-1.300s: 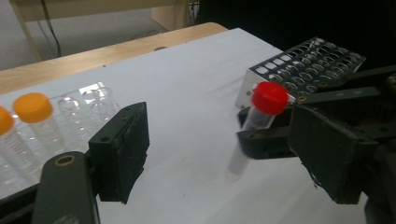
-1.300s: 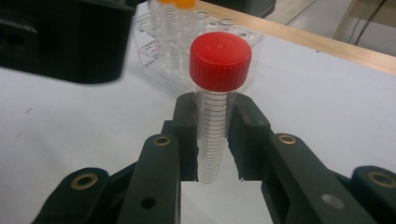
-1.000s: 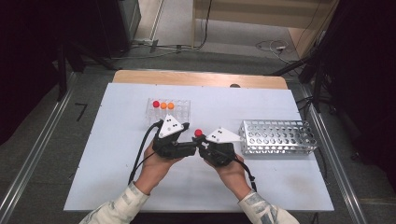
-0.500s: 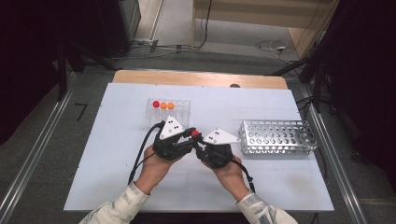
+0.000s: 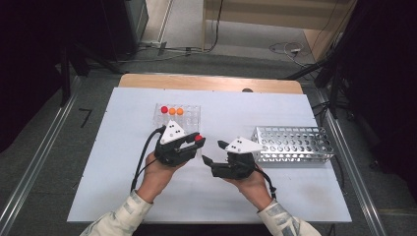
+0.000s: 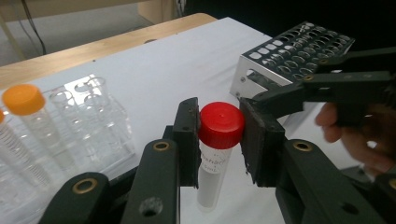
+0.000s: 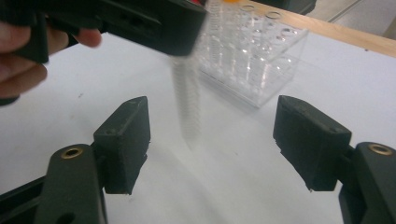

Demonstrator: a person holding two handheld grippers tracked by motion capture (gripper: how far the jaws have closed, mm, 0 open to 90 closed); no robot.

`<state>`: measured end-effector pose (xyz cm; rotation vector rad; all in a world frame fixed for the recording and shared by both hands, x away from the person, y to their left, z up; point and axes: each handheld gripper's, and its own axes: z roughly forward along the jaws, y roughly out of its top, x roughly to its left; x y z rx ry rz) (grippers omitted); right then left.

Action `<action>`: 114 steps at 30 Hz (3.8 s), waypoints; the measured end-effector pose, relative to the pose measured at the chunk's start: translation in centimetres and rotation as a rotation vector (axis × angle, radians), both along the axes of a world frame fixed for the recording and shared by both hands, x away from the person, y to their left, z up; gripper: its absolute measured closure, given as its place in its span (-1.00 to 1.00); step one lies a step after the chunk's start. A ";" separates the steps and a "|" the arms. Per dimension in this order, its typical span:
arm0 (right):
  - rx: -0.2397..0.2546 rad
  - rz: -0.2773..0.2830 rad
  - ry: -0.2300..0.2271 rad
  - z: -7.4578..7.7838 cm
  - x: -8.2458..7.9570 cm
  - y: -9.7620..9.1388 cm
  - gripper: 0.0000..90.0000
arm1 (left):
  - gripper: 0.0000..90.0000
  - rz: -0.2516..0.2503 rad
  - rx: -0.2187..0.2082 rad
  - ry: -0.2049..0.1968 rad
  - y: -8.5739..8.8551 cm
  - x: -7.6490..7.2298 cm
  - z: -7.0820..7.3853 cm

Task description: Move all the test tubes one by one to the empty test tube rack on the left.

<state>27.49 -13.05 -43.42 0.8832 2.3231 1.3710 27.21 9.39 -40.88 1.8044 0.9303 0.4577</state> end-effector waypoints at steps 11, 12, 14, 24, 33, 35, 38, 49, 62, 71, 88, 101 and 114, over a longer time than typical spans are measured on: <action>0.004 -0.050 -0.003 0.3 -1.6 -4.9 -0.44 | 0.54 0.120 -0.040 -0.016 5.0 0.7 1.8; 0.005 -0.055 -0.002 0.3 -1.7 -5.3 -0.44 | 0.54 0.137 -0.040 -0.020 5.6 0.8 2.1; 0.010 -0.067 -0.002 0.3 -2.0 -6.1 -0.44 | 0.54 0.175 -0.050 -0.024 6.8 1.0 2.5; 0.037 -0.103 -0.007 0.6 -2.4 -8.0 -0.42 | 0.54 0.304 -0.036 -0.050 10.2 3.2 4.2; 0.041 -0.112 -0.008 0.7 -2.4 -8.1 -0.40 | 0.54 0.405 -0.021 -0.058 10.7 6.3 4.1; 0.044 -0.112 -0.009 0.7 -2.5 -8.1 -0.40 | 0.54 0.415 -0.027 -0.058 10.7 6.7 4.1; 0.042 -0.113 -0.007 0.7 -2.5 -8.2 -0.40 | 0.54 0.420 -0.032 -0.058 10.5 7.1 3.9; 0.038 -0.116 -0.013 0.6 -2.5 -8.2 -0.39 | 0.54 0.436 0.017 -0.055 9.4 7.9 2.1; 0.033 -0.114 -0.011 0.5 -2.5 -8.1 -0.38 | 0.51 0.440 0.016 -0.009 9.2 8.1 -0.4; 0.034 -0.120 -0.007 0.4 -2.5 -8.2 -0.38 | 0.35 0.441 0.004 -0.011 9.2 7.7 -0.3; 0.025 -0.180 -0.022 0.2 -2.1 -9.5 -0.38 | -0.44 0.393 -0.022 -0.010 8.4 2.5 -0.8; 0.021 -0.282 -0.037 -0.1 -2.1 -13.1 -0.38 | -0.50 0.366 0.006 0.001 8.9 -2.3 -2.4; 0.019 -0.369 -0.048 -0.4 -2.7 -16.4 -0.40 | -0.59 0.417 0.011 0.027 11.2 -5.7 -4.2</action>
